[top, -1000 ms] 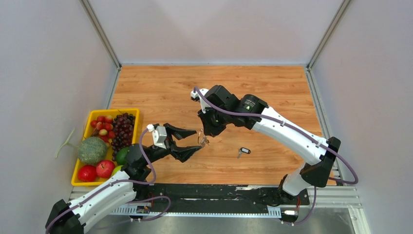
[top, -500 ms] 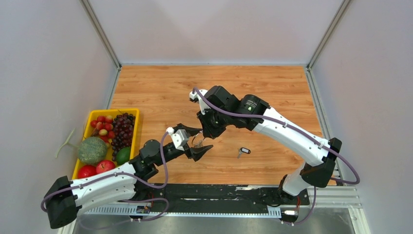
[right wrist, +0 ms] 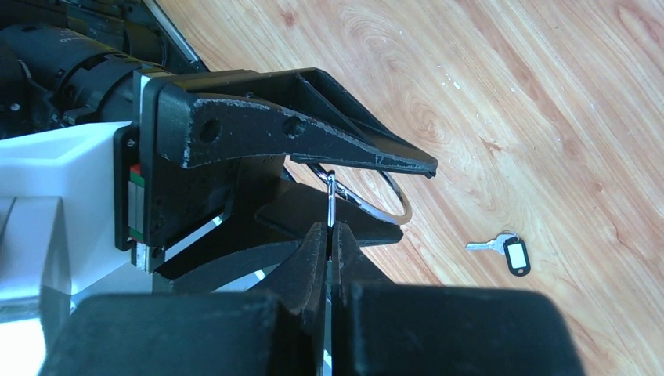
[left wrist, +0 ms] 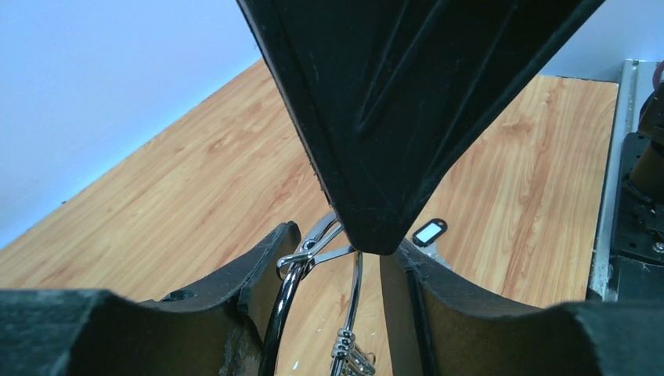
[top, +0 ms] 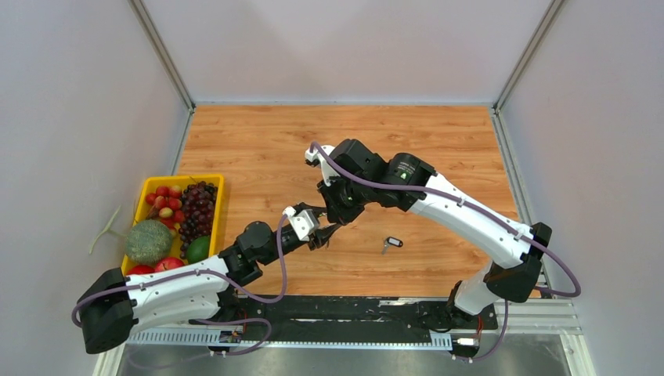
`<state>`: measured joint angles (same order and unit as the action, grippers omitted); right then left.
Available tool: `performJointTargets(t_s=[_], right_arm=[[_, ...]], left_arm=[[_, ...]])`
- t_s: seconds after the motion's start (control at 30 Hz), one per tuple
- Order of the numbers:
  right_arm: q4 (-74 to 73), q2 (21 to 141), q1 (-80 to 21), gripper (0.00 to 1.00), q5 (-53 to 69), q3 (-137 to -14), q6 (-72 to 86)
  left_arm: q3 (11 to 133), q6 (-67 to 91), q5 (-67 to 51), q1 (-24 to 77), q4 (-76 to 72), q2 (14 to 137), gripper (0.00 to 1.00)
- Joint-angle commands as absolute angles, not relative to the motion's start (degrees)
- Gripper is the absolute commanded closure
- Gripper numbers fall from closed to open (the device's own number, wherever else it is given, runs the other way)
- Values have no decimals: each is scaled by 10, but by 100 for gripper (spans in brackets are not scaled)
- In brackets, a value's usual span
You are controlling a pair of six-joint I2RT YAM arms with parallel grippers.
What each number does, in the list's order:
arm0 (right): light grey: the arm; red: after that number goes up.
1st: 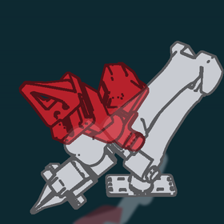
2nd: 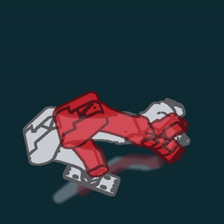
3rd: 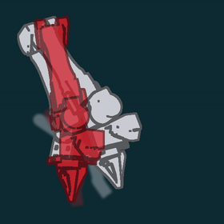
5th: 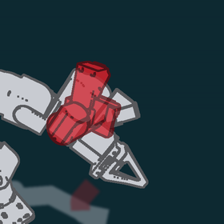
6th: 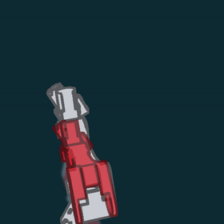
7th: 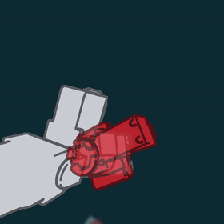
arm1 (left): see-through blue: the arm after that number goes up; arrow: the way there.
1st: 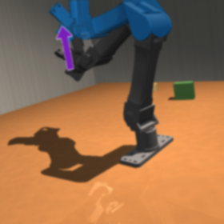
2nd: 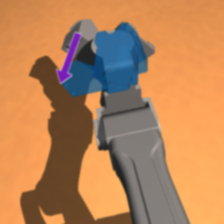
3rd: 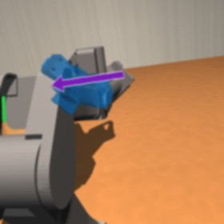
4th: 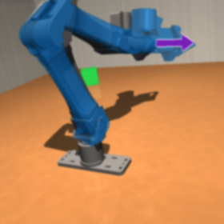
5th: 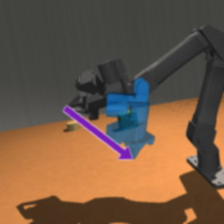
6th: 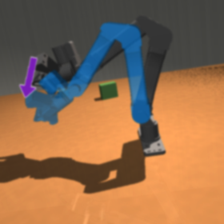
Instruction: Put the keys on the keyring
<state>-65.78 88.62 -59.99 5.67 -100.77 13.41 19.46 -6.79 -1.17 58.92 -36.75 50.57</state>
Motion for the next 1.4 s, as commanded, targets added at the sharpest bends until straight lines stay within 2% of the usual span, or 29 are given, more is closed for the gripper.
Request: performJointTargets(t_s=[0.0, 0.43, 0.6, 0.67, 0.9, 1.0, 1.07, 1.37], right_arm=[[-657, 857, -605, 100, 66, -1016, 143], [-644, 850, -604, 100, 91, -988, 149], [-644, 855, -604, 100, 97, -992, 152], [-644, 856, -604, 100, 97, -989, 153], [-637, 857, -605, 89, 90, -991, 155], [-634, 846, -605, 77, 84, -994, 154], [-632, 833, -604, 65, 74, -995, 155], [-555, 736, -605, 52, 57, -951, 137]], left_arm=[[217, -86, -15, 595, -413, 513, 49], [186, -81, -11, 607, -419, 432, 73], [182, -85, -9, 608, -411, 417, 94], [179, -86, -9, 609, -413, 412, 99], [175, -85, -8, 619, -403, 382, 100], [175, -83, -7, 621, -399, 372, 100], [175, -79, -8, 621, -395, 368, 100], [182, -57, -3, 622, -379, 358, 100]])
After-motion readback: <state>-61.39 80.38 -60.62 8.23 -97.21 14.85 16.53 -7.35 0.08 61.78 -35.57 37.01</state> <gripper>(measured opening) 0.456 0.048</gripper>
